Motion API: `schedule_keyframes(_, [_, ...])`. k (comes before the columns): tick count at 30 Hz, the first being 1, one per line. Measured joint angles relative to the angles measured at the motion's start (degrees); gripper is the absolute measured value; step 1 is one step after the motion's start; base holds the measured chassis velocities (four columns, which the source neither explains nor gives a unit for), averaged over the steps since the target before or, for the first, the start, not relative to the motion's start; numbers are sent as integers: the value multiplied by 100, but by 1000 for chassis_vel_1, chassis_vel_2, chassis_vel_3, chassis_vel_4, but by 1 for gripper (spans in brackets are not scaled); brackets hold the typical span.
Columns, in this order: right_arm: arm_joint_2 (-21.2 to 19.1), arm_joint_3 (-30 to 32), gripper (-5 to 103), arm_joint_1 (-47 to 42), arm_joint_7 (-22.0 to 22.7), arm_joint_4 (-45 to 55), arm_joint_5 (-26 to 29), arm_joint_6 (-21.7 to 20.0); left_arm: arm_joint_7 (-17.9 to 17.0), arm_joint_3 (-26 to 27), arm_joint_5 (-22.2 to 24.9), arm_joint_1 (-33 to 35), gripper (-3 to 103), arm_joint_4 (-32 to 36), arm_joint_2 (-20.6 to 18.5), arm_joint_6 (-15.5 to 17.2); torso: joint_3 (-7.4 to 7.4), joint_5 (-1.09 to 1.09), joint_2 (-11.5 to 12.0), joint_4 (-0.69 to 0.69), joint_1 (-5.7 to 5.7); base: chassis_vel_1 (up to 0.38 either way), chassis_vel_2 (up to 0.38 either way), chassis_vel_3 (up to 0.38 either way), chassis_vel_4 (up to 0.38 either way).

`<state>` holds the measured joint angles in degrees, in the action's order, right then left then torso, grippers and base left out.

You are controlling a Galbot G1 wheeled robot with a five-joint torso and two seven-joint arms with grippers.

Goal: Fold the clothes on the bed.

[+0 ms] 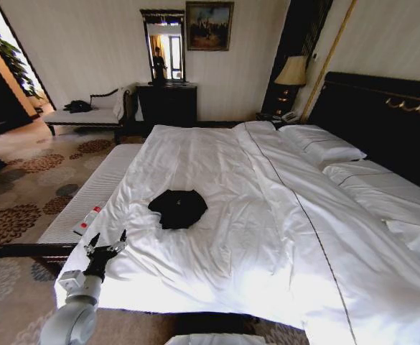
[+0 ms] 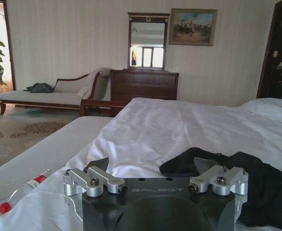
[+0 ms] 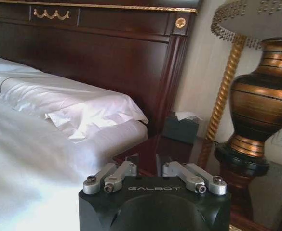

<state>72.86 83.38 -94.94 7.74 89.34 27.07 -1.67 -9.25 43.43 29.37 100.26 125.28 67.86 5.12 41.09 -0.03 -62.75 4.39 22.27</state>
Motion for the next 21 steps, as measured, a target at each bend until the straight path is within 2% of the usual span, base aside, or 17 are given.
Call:
schedule_keyframes(2, [1,-1,30,-3,-11,50,3,49,5,10,-3,22,99,0,5,-7,0,0,-1,-14,0,0,0,0,0])
schedule_keyframes(3, [1,-1,30,-3,-11,50,3,49,5,10,-3,22,99,0,5,-7,0,0,-1,-14,0,0,0,0,0])
schedule_keyframes(4, [3,4,35,-3,-15,78,3,83,7,13,-4,34,99,-1,6,-10,0,0,0,-20,0,0,0,0,0])
schedule_keyframes(5, [4,8,35,-2,-15,85,5,88,7,14,-5,35,99,-1,6,-13,1,1,0,-20,1,0,0,0,0])
schedule_keyframes(8, [23,24,51,-21,-19,159,31,113,10,15,-4,23,99,-1,-2,-16,1,1,2,-17,3,0,0,0,0])
schedule_keyframes(9, [23,24,51,-21,-19,159,31,113,10,15,-4,23,99,-1,-2,-16,1,1,2,-17,3,0,0,0,0])
schedule_keyframes(10, [32,24,57,-27,-26,185,35,115,11,15,-3,19,99,-3,-7,-16,1,2,2,-16,3,0,0,0,0])
schedule_keyframes(11, [39,24,57,-31,-31,206,38,115,11,15,-3,16,99,-3,-10,-16,1,3,2,-16,3,0,0,0,0])
schedule_keyframes(13, [60,20,68,-36,-45,293,49,116,11,15,-2,8,99,-4,-18,-16,1,3,1,-18,2,0,0,0,0])
schedule_keyframes(14, [60,20,68,-36,-45,293,49,116,11,15,-2,8,99,-4,-18,-16,1,3,1,-18,2,0,0,0,0])
schedule_keyframes(17, [85,-14,84,-56,-61,456,102,87,11,21,-2,9,99,1,-23,-16,1,2,1,-18,3,0,0,0,0])
schedule_keyframes(18, [85,-14,84,-56,-61,456,102,87,11,21,-2,9,99,1,-23,-16,1,2,1,-18,3,0,0,0,0])
schedule_keyframes(21, [119,-57,98,-67,-82,676,201,-26,11,49,4,35,99,8,-34,-16,1,3,2,-18,4,0,0,0,0])
